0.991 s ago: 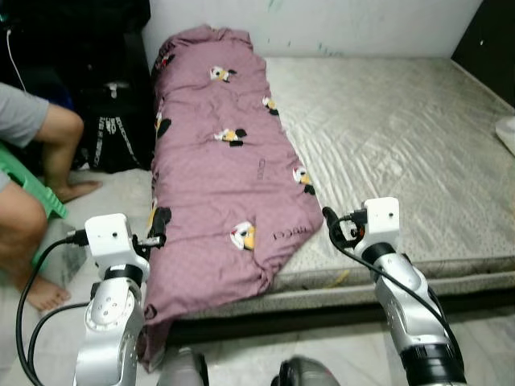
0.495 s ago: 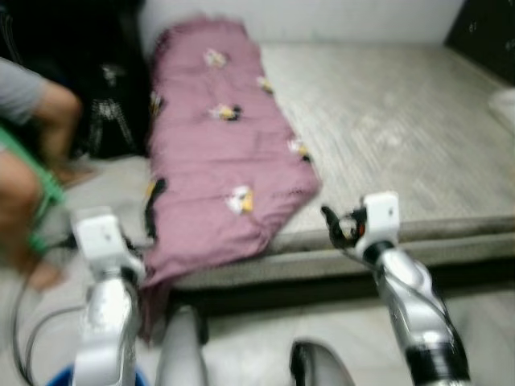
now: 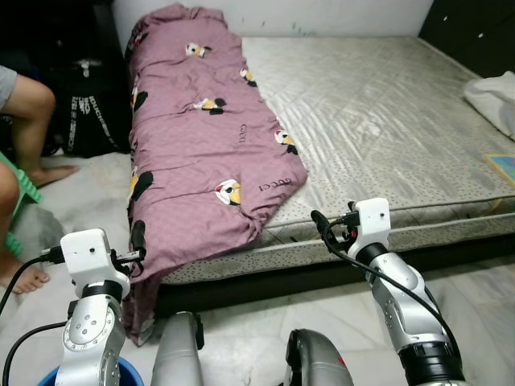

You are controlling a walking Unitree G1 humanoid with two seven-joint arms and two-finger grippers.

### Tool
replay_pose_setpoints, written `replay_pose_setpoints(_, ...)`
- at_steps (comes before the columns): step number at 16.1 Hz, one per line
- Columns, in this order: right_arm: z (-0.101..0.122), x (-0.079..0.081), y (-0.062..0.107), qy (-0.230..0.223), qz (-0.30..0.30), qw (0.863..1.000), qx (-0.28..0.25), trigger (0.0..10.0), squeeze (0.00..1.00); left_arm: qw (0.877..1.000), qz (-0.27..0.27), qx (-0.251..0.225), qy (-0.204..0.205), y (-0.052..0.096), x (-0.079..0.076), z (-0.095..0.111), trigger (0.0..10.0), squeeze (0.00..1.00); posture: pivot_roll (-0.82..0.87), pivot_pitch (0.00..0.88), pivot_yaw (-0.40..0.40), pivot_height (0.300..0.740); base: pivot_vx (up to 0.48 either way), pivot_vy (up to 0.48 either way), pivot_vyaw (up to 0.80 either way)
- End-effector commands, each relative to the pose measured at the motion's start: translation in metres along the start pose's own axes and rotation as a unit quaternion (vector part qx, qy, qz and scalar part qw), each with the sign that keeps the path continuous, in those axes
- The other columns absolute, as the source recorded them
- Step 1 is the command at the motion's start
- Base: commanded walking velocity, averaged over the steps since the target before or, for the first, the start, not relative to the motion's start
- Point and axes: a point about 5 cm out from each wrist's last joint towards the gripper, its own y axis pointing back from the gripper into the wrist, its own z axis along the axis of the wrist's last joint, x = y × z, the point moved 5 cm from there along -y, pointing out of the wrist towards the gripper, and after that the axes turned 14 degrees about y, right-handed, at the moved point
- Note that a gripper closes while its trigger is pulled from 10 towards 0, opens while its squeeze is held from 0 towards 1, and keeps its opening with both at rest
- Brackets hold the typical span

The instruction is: Clean up the room

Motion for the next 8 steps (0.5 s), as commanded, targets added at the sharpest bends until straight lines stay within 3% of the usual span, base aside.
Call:
replay_pose_setpoints(1, 0.007, 0.001, -0.005, 0.016, 0.007, 1.000, -0.006, 10.0, 0.00, 1.000, -0.006, -0.012, -0.002, -0.001, -0.002, 0.009, 10.0, 0.00, -0.01, 0.036, -0.052, 0.640, 0.319, 0.000, 0.00)
replay_pose_setpoints(2, 0.009, 0.004, -0.007, 0.032, 0.013, 0.999, -0.007, 10.0, 0.00, 1.000, -0.003, -0.015, -0.003, -0.001, 0.001, 0.012, 10.0, 0.00, 0.00, 0.048, -0.055, 0.640, 0.326, 0.000, 0.00)
replay_pose_setpoints(4, 0.023, 0.013, -0.011, 0.007, 0.045, 0.998, -0.039, 10.0, 0.00, 1.000, 0.002, -0.017, -0.005, 0.000, 0.004, 0.014, 10.0, 0.00, 0.00, 0.055, -0.055, 0.640, 0.322, 0.000, 0.00)
replay_pose_setpoints(8, 0.040, 0.031, -0.022, 0.033, 0.061, 0.996, -0.060, 10.0, 0.00, 1.000, 0.007, -0.009, -0.008, 0.004, 0.006, 0.011, 10.0, 0.00, 0.01, 0.061, -0.057, 0.640, 0.320, 0.000, 0.00)
